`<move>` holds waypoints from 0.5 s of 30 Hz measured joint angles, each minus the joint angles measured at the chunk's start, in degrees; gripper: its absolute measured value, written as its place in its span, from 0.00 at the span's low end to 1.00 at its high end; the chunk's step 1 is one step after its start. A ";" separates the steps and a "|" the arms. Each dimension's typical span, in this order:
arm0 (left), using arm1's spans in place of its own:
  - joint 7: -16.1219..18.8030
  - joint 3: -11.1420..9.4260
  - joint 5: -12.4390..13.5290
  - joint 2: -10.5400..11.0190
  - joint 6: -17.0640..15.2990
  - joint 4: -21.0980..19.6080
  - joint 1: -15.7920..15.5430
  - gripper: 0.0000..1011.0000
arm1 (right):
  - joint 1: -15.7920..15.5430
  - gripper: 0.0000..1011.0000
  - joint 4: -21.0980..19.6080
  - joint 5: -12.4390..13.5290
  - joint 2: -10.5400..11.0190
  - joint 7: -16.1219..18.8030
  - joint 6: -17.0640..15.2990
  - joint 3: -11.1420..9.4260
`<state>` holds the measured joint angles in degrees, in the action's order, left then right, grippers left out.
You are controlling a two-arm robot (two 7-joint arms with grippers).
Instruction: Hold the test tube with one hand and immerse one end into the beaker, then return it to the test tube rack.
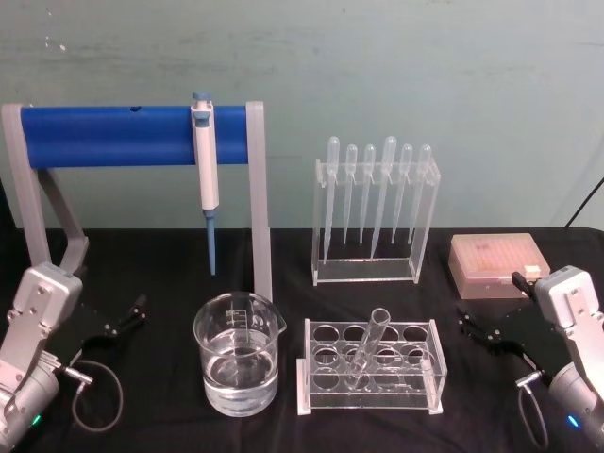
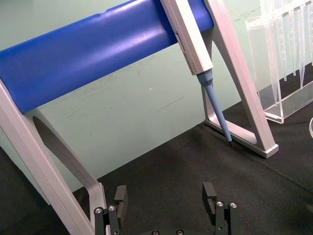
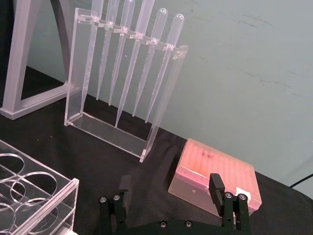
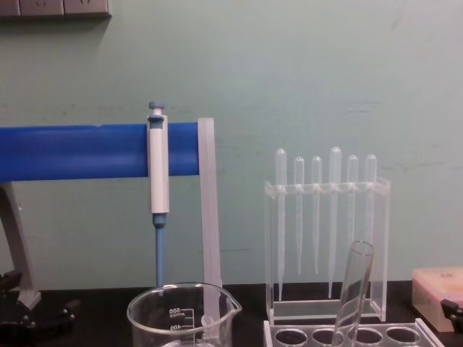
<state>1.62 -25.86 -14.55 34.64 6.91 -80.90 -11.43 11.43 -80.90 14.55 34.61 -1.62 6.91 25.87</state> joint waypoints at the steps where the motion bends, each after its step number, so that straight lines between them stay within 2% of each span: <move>1: 0.00 0.00 0.00 0.00 0.00 0.00 0.00 0.99 | 0.00 0.99 0.00 0.00 0.00 0.00 0.00 0.00; 15: 0.00 0.00 0.00 0.00 0.00 0.00 0.00 0.99 | 0.00 0.99 0.00 0.00 0.04 0.00 0.00 0.00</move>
<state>1.62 -25.86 -14.55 34.65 6.91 -80.90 -11.43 11.43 -80.90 14.55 34.65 -1.62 6.91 25.86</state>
